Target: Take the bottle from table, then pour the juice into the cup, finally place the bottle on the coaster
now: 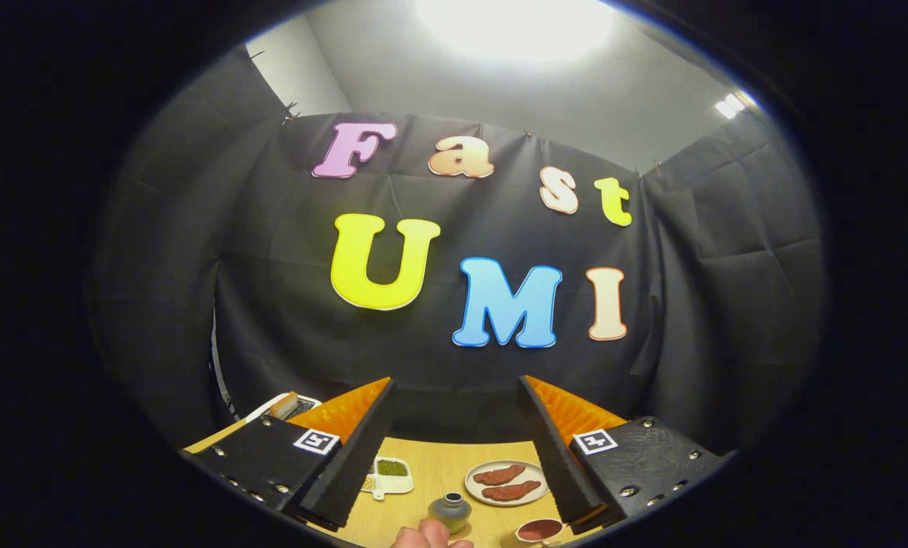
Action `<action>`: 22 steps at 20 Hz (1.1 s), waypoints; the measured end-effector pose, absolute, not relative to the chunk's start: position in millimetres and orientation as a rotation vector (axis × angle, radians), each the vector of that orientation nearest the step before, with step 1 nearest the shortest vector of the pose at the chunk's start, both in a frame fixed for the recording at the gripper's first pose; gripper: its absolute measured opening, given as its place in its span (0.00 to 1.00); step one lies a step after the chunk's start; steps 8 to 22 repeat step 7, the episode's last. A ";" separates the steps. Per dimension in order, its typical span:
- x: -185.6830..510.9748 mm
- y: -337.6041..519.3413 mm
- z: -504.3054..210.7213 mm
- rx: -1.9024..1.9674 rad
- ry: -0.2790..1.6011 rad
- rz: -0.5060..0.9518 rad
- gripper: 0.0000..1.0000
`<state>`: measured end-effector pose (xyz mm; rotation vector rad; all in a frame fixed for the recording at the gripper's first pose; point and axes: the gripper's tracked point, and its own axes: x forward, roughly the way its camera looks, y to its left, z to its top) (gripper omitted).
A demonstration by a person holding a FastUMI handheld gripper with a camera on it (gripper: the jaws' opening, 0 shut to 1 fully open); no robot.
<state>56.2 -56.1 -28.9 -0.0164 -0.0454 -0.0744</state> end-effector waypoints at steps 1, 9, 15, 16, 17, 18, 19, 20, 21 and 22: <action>53.6 -48.5 -20.9 -0.009 -0.046 -0.050 0.96; 40.3 -25.4 -6.7 -0.070 -0.023 0.050 0.96; 40.3 -25.4 -6.7 -0.070 -0.023 0.050 0.96; 40.3 -25.4 -6.7 -0.070 -0.023 0.050 0.96; 40.3 -25.4 -6.7 -0.070 -0.023 0.050 0.96; 40.3 -25.4 -6.7 -0.070 -0.023 0.050 0.96; 40.3 -25.4 -6.7 -0.070 -0.023 0.050 0.96; 40.3 -25.4 -6.7 -0.070 -0.023 0.050 0.96; 40.3 -25.4 -6.7 -0.070 -0.023 0.050 0.96; 40.3 -25.4 -6.7 -0.070 -0.023 0.050 0.96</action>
